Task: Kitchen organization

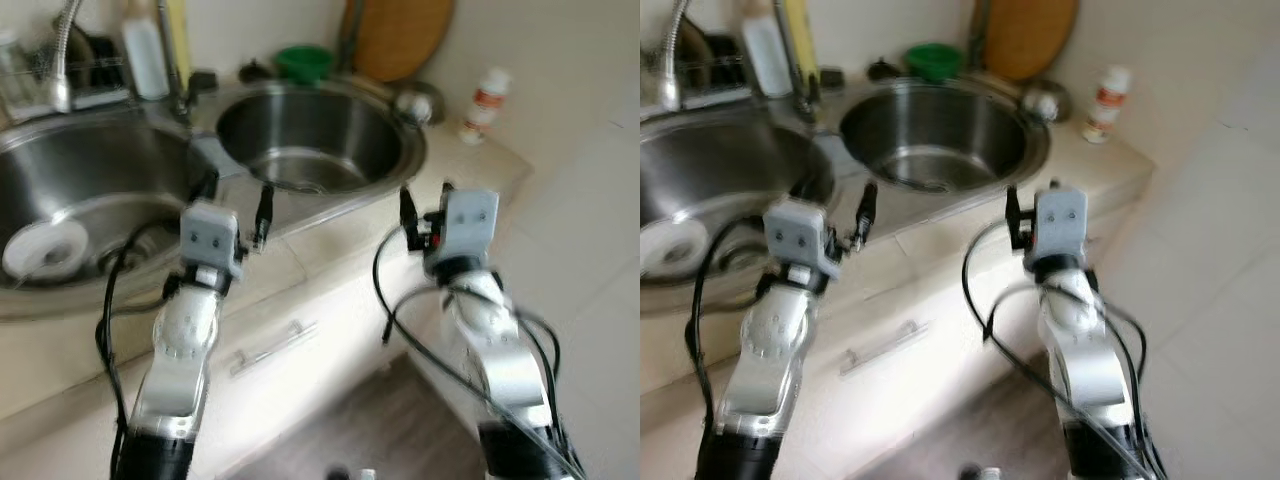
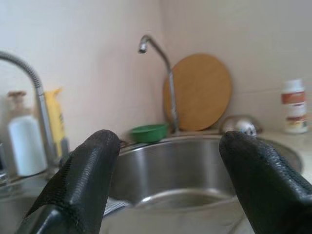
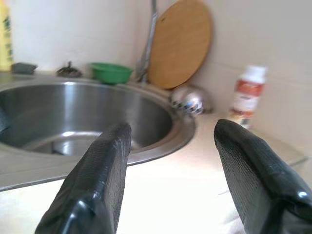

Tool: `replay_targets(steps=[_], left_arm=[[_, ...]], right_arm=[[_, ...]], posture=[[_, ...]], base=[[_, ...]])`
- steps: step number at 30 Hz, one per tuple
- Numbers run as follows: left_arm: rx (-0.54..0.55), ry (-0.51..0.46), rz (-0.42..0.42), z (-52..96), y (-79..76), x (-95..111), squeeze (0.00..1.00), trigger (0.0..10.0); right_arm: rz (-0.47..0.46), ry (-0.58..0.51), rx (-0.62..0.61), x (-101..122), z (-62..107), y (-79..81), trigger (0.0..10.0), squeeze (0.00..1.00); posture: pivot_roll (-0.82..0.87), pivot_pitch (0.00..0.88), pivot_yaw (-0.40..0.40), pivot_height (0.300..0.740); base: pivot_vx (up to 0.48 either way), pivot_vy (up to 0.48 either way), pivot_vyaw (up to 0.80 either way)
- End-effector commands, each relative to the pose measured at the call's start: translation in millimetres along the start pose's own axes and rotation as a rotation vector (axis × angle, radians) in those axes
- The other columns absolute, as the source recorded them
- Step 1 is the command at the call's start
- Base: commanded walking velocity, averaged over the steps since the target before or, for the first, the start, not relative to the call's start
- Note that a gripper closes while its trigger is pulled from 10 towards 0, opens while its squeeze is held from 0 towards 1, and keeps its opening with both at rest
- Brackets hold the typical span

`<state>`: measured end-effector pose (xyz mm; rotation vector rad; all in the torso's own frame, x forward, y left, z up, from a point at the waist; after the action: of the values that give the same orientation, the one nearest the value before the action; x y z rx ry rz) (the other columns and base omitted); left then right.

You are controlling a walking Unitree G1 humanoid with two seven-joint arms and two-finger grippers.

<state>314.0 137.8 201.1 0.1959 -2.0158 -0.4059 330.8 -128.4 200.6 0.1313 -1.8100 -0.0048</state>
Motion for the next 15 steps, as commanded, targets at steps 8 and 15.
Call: replay_targets(steps=[8,15], left_arm=[[-0.009,-0.013,0.008,0.8,-4.3,1.6,0.00,10.0],[-0.010,-0.009,0.011,0.5,-4.2,1.1,0.00,10.0]], right_arm=[[0.010,-0.003,-0.012,0.4,1.2,-4.0,10.0,0.00],[0.010,-0.002,-0.014,0.6,1.0,-4.5,10.0,0.00]], posture=[[-0.03,0.000,-0.078,0.740],[-0.03,0.000,-0.077,0.740]], base=[[-0.082,0.000,0.00],[0.000,0.000,-0.69]])
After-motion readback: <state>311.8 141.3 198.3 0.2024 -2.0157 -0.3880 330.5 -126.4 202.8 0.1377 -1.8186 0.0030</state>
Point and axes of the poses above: a point about 5 cm out from each wrist's last joint towards the gripper, its own z axis pointing back from the gripper into the wrist, its own x axis along the axis of the wrist's last joint, y = z × x, the point moved 3 cm from there along -z, pointing out of the wrist towards the gripper, and after that the axes turned 9 degrees about -z, right-handed, at the moved point
